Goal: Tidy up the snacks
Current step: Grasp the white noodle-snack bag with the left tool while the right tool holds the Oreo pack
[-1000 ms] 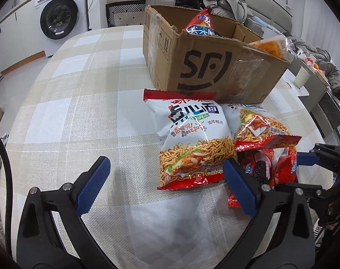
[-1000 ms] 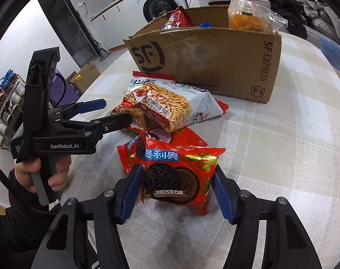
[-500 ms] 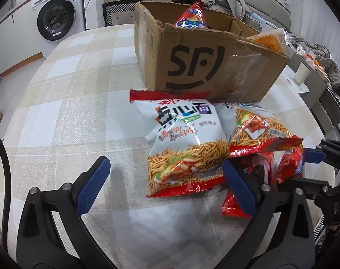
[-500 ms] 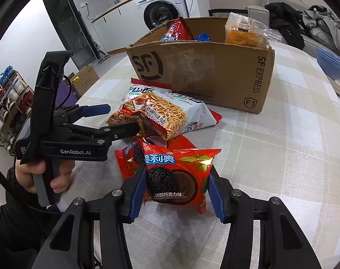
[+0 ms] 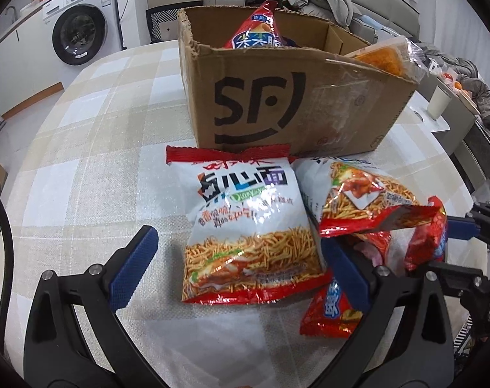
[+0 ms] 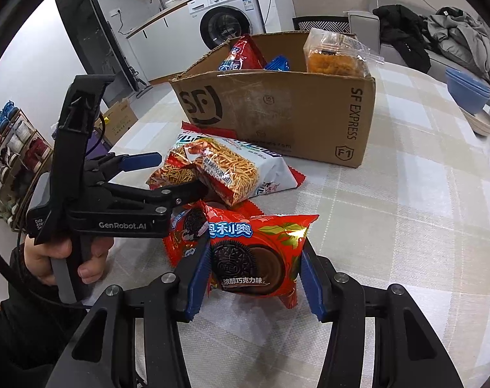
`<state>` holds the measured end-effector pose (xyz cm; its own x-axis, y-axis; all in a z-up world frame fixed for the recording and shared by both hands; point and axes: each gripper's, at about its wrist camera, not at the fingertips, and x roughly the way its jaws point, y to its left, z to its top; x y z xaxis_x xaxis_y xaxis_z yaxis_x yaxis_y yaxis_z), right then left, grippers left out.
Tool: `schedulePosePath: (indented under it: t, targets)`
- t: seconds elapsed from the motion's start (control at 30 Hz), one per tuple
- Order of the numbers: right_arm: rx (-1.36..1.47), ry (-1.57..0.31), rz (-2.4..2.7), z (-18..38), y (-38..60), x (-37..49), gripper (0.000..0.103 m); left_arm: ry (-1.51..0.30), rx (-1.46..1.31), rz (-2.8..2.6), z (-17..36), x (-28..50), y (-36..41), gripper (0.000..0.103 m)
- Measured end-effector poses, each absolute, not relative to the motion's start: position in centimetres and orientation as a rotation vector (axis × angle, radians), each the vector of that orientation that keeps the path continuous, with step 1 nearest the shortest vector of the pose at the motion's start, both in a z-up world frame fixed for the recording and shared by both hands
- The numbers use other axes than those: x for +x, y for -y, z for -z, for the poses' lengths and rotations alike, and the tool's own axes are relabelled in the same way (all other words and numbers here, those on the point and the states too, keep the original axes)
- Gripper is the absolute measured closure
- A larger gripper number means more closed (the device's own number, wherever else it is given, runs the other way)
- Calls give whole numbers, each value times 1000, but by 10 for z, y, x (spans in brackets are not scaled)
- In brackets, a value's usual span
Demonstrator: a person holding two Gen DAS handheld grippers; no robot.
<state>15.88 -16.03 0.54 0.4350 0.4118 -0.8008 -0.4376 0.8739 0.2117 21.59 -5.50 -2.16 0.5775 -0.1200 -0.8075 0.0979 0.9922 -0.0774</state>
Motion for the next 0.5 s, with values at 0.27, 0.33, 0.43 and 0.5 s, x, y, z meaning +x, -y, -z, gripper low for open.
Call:
schedulePosePath:
  t: [0.27, 0.33, 0.43, 0.5]
  targets:
    - [-22, -986, -522, -5, 162, 161, 51, -954, 48, 112, 24, 227, 65, 29]
    - [-23, -985, -519, -5, 162, 161, 51, -951, 67, 105, 25, 227, 68, 32]
    - [-24, -984, -520, -6, 162, 161, 51, -946, 84, 104, 26, 226, 71, 36]
    - [-24, -984, -520, -6, 162, 161, 51, -945, 89, 105, 26, 225, 73, 41]
